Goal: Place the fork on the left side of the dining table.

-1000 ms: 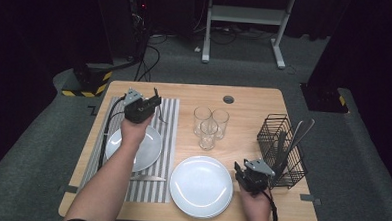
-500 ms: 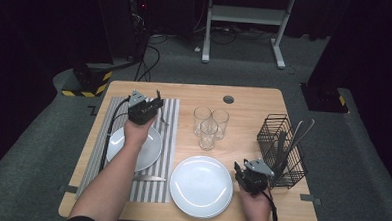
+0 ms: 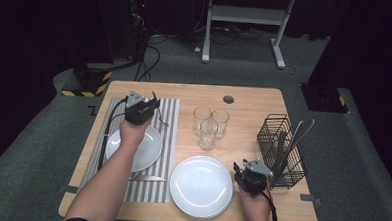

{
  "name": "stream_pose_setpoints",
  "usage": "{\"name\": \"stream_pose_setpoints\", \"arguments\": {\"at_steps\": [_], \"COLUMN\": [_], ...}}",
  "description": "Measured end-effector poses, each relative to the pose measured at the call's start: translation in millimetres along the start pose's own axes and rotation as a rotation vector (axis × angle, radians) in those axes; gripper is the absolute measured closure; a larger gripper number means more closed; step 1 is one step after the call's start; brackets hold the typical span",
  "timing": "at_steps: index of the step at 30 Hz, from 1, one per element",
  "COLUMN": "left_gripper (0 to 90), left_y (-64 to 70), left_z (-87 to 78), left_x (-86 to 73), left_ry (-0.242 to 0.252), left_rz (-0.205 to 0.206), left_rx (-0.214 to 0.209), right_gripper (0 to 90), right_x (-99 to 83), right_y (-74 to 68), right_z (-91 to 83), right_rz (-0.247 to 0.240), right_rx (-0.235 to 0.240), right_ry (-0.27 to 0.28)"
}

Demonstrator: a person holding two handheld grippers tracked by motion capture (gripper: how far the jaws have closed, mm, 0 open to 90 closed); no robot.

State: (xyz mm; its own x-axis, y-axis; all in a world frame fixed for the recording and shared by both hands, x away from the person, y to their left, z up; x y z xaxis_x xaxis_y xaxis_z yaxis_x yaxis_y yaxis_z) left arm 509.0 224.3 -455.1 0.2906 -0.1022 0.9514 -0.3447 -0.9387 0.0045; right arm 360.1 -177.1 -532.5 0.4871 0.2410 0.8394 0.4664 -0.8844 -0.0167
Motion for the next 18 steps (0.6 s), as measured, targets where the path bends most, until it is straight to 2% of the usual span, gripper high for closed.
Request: {"name": "stream_pose_setpoints", "arguments": {"at_steps": [11, 18], "left_gripper": [80.9, 80.7], "left_y": [-6.6, -14.8], "left_z": [-3.3, -6.1], "left_x": [-1.6, -5.4], "left_ry": [-0.023, -0.034], "left_rz": [0.005, -0.015], "left_rx": [0.025, 0.045], "right_gripper": [59.5, 59.5], "right_x": [0.1, 0.1], "right_y": [-0.6, -1.4], "right_z": [0.2, 0.2], "right_rz": [-0.003, -0.010], "right_rx": [-0.001, -0.005], "right_ry": [-0.001, -0.004]}}
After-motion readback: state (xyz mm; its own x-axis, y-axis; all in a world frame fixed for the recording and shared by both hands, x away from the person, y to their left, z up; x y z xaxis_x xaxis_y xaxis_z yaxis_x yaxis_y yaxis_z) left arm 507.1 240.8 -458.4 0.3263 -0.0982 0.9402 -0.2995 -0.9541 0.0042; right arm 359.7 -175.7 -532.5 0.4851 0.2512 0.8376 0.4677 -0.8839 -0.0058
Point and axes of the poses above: each handheld gripper's, and its own axes: z roughly forward along the jaws, x roughly out of its top, y roughly to its right, the point moved 1 cm from there along z, roughly forward along the jaws, and after that the axes turned 8 degrees about x, right-handed, at the moved point
